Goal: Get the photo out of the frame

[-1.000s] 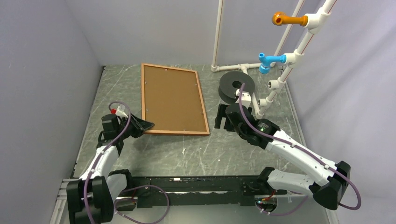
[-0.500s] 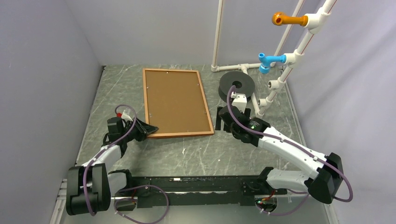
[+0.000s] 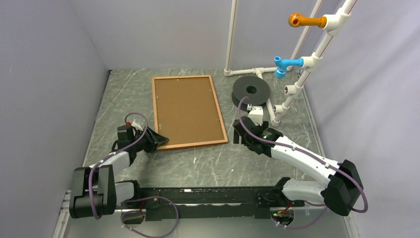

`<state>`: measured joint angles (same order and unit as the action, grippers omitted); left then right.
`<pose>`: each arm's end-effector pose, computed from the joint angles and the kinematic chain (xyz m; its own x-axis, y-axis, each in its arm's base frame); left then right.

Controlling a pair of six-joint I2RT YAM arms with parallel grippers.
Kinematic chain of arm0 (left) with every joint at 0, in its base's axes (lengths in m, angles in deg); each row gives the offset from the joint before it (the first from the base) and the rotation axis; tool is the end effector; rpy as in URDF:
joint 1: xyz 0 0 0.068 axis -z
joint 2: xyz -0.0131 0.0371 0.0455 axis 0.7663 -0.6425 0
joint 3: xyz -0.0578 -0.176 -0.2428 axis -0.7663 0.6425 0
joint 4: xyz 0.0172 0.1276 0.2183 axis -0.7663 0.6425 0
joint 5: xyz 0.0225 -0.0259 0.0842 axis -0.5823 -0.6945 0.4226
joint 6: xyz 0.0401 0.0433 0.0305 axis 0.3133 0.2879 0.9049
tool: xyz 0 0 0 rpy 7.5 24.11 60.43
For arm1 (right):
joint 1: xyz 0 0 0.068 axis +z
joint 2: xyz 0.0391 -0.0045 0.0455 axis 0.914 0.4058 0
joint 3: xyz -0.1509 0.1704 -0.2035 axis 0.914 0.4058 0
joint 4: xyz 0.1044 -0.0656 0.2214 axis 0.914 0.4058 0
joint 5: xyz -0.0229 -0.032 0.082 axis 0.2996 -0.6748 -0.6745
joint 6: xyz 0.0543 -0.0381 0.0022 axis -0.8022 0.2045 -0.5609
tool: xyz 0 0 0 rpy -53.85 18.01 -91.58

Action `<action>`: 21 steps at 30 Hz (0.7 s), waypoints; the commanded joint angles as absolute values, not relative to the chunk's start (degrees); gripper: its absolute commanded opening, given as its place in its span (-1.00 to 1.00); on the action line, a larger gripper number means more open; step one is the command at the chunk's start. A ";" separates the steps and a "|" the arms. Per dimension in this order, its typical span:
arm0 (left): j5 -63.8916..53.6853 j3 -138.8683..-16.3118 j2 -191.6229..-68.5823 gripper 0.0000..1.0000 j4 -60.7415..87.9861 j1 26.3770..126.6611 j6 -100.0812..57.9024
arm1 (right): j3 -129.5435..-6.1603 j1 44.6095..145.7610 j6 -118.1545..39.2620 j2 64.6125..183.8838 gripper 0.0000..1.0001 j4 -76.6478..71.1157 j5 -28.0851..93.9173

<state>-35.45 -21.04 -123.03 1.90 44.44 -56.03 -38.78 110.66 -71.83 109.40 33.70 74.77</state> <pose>0.1930 -0.0141 0.1659 -0.7255 -0.6407 -0.2513 -0.1730 0.5232 -0.8344 0.1684 0.1246 0.2645 -0.6896 0.0540 -0.7222 0.0965 0.9952 -0.0177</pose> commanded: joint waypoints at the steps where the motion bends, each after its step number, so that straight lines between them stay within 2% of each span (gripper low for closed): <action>1: -25.95 -20.17 -121.46 0.04 15.58 45.23 -50.03 | -38.58 110.44 -72.46 108.55 0.79 31.11 75.26; 6: -24.66 -20.68 -116.90 0.38 19.48 45.23 -51.02 | -38.15 110.44 -72.55 108.11 0.78 30.71 75.35; 8: -23.86 -21.23 -115.06 0.64 21.17 45.19 -50.93 | -38.03 110.41 -73.37 108.13 0.78 31.25 76.25; 9: -23.26 -21.65 -114.21 0.93 22.44 45.25 -50.63 | -38.07 110.32 -73.74 108.30 0.78 31.53 76.70; 10: -22.24 -22.30 -113.33 0.99 24.11 45.28 -50.33 | -38.09 110.09 -74.40 108.56 0.78 31.98 77.28; 16: -15.81 -27.23 -108.34 0.99 35.16 45.60 -47.97 | -37.15 105.99 -81.80 108.81 0.76 35.61 80.18; 21: -14.79 -29.99 -101.09 0.99 38.81 49.45 -47.96 | -30.59 99.81 -90.76 100.09 0.65 35.02 82.34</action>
<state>-17.35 -26.28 -106.16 33.83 46.49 -49.54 -35.00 103.01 -82.24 107.50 34.05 78.12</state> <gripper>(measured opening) 0.994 0.830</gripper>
